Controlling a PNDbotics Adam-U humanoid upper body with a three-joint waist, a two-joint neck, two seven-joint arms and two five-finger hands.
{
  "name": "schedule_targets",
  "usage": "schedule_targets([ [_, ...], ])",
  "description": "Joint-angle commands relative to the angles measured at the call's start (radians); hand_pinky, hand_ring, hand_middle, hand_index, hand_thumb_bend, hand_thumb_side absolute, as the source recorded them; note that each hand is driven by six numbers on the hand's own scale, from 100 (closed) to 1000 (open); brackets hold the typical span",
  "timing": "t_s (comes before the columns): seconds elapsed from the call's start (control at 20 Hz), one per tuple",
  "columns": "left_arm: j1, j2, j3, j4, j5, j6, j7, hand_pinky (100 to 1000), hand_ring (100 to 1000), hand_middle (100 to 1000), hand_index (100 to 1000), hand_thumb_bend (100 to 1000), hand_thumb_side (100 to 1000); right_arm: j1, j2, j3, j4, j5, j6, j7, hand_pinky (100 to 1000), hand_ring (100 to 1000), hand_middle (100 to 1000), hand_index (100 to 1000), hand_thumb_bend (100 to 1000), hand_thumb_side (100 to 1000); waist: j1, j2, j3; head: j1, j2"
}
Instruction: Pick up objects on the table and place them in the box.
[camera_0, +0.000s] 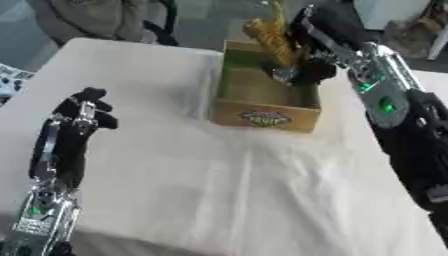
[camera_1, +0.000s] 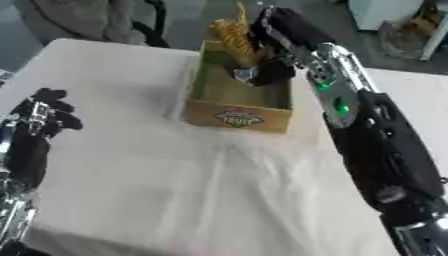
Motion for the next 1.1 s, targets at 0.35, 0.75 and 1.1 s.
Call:
schedule_targets([
  [0.35,-0.028,-0.006,-0.027,-0.015,0.014,0.004,-0.03,545,484,501,700,156,620,-0.064,0.086,-0.112,0.279,0.202,0.064,-0.152,333,416,343,418,100,257,0.021,-0.005,0.062,-0.041,-0.026],
  [0.75,-0.037,-0.007,-0.04,-0.018,0.019,0.008,-0.045,546,483,501,700,153,623,-0.069,0.11,-0.166,0.406,0.313,0.126,-0.266,407,491,444,540,100,353,0.025,0.006,0.112,-0.068,-0.041],
  [1.1,-0.037,-0.009,-0.047,-0.017,0.021,0.011,-0.054,547,483,501,700,153,626,-0.07,0.112,-0.19,0.448,0.335,0.223,-0.283,512,579,565,696,151,388,0.027,0.006,0.12,-0.073,-0.046],
])
